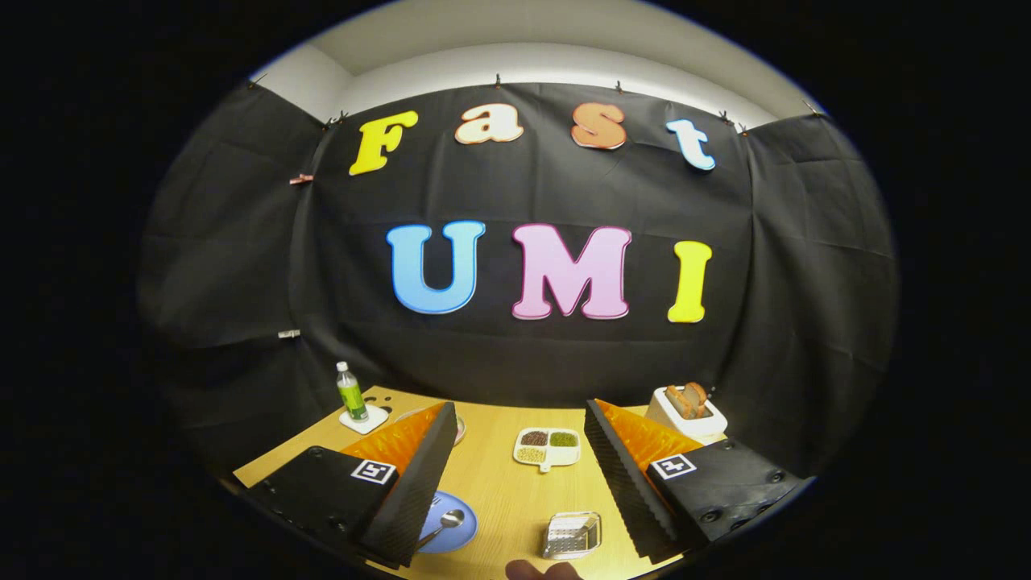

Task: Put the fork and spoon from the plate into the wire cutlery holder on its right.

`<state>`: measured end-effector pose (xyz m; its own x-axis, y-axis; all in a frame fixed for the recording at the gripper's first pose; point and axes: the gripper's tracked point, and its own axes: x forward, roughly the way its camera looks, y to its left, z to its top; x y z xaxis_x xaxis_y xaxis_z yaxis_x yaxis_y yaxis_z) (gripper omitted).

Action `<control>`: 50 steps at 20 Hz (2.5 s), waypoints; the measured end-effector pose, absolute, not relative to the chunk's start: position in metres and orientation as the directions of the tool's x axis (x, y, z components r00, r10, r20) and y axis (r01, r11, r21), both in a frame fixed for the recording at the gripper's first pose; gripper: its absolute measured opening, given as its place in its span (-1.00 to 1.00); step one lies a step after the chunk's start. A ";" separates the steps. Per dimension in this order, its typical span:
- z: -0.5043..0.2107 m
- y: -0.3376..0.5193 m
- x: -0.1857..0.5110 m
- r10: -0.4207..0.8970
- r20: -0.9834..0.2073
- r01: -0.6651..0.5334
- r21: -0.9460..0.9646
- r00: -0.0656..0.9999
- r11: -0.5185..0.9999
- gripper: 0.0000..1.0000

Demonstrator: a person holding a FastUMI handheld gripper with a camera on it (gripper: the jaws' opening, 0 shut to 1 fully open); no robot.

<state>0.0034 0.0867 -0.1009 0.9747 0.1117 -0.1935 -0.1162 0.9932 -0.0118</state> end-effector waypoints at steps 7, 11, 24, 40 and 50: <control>-0.228 0.140 0.000 0.174 -0.487 -0.189 0.019 0.856 0.982 0.96; -0.306 0.166 -0.015 0.182 -0.662 -0.201 0.048 0.727 0.978 0.97; -0.452 0.209 -0.053 0.162 -0.913 -0.133 0.120 0.375 0.984 0.69; -0.475 0.212 -0.065 0.170 -0.985 -0.193 0.162 0.024 0.968 -0.77; -0.433 0.201 -0.056 0.183 -0.983 -0.183 0.183 -0.014 0.966 -0.84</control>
<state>-0.0558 0.2010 -0.4329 -0.0142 0.1833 -0.9830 -0.1831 0.9659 0.1828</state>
